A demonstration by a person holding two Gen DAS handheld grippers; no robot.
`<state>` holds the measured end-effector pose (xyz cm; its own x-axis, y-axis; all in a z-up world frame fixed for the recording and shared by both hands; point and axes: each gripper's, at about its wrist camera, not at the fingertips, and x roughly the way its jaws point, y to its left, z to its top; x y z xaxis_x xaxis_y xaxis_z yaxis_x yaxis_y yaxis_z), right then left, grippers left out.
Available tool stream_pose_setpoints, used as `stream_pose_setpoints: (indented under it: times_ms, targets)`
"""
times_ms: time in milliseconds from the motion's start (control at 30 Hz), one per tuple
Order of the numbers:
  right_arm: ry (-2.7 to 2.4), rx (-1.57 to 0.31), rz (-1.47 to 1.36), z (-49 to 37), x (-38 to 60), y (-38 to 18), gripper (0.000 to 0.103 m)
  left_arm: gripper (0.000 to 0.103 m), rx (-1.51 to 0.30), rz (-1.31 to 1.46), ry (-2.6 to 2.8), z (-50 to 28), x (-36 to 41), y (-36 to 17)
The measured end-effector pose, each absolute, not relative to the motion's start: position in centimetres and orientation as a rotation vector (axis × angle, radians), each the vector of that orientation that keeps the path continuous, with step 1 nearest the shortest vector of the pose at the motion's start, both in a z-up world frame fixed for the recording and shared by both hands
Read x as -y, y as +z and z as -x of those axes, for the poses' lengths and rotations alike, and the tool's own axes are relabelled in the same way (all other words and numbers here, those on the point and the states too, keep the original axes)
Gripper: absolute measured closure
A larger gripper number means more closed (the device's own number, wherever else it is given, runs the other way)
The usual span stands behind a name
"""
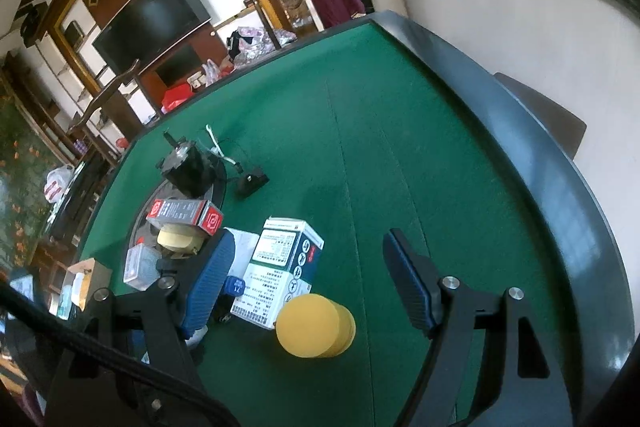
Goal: Organize objects
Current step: 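Grasp a white pill bottle with the left gripper while the right gripper grasps the yellow round sponge, then carry the bottle with the left gripper while the right gripper carries the sponge, both releasing into the box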
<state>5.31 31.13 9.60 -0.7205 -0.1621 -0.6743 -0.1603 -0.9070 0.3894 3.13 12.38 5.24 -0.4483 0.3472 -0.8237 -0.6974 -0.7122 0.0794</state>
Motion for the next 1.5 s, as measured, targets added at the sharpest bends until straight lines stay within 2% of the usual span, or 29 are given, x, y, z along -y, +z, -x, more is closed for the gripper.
stream_pose_setpoints:
  times_ms: [167,333,467,567,600,633,667,1100,1300,1500]
  targets:
    - [-2.774,0.576,-1.235,-5.3,-30.3,9.4,0.027,0.074,-0.500,1.117,2.200,-4.0,-11.7,5.6]
    - [-2.753,0.264,-1.327,-6.0,-27.7,8.5,0.027,0.074,-0.370,1.084,2.249,-6.0,-7.7,8.1]
    - [-2.757,0.113,-1.383,-5.8,-26.5,7.4,0.027,0.078,-0.277,1.052,2.318,-7.1,-3.4,10.1]
    - [-2.753,0.098,-1.407,-5.3,-26.4,6.6,0.031,0.078,-0.226,1.045,2.372,-7.4,-0.1,10.6]
    - [-2.751,0.091,-1.413,-5.2,-26.3,6.3,0.047,0.078,-0.208,1.047,2.395,-7.7,0.9,10.6]
    - [-2.741,0.095,-1.425,-5.1,-26.3,6.1,0.059,0.078,-0.187,1.052,2.411,-7.7,1.9,10.6]
    - [-2.734,0.108,-1.436,-5.0,-26.3,6.0,0.065,0.078,-0.165,1.057,2.425,-7.8,2.8,10.6]
    - [-2.700,0.338,-1.253,-9.9,-24.8,9.0,0.065,0.078,0.074,1.010,2.602,-10.6,13.2,11.9]
    - [-2.574,0.251,-1.117,-10.6,-17.5,13.4,0.065,0.077,0.140,0.995,2.698,-11.3,18.8,12.1]
    - [-2.371,0.191,-1.052,-9.7,-7.8,14.6,0.065,0.077,0.122,1.071,2.727,-10.4,21.7,10.8]
